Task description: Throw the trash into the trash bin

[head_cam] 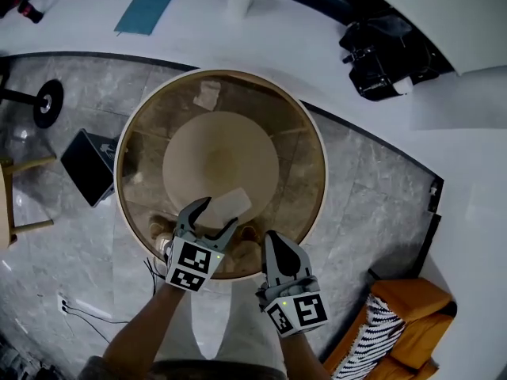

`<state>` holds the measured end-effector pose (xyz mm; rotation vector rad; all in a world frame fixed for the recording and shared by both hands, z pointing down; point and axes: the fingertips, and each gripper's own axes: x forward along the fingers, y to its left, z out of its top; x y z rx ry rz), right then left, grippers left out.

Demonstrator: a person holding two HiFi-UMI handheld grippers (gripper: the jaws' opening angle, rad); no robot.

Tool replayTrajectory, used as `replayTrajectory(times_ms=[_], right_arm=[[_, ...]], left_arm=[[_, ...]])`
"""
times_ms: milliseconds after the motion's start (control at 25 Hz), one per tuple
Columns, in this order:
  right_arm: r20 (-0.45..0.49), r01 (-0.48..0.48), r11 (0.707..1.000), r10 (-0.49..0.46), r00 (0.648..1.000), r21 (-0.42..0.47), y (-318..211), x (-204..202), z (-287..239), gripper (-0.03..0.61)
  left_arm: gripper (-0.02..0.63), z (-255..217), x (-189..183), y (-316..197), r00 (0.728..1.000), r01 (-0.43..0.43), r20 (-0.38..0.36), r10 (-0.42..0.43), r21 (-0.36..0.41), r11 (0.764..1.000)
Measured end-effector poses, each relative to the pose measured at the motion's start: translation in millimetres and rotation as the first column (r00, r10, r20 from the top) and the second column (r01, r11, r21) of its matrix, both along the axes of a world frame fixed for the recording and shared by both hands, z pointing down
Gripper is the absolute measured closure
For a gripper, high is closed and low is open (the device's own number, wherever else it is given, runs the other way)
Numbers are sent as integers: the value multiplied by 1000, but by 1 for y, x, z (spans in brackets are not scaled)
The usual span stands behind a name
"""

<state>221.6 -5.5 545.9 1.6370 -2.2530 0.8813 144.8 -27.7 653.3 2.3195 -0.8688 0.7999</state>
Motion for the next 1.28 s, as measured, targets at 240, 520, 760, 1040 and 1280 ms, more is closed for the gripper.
replayTrajectory(times_ms=[240, 520, 760, 1040, 1280], right_arm=[[6, 72, 997, -73, 997, 28, -17, -33, -52, 560], [23, 208, 977, -209, 978, 43, -36, -103, -104, 560], [27, 394, 916, -396, 918, 73, -59, -197, -133, 560], [46, 587, 803, -594, 803, 103, -68, -331, -145, 560], [55, 680, 727, -686, 725, 96, -69, -415, -135, 560]], left_arm=[[299, -83, -38, -17, 995, 92, -41, -91, 22, 996], [299, -155, -114, -30, 974, 224, -39, -222, 59, 973], [304, -193, -219, -39, 909, 417, -38, -416, 80, 905], [311, -209, -348, -28, 785, 619, -49, -617, 86, 781], [311, -200, -430, -17, 690, 723, -31, -723, 84, 686]])
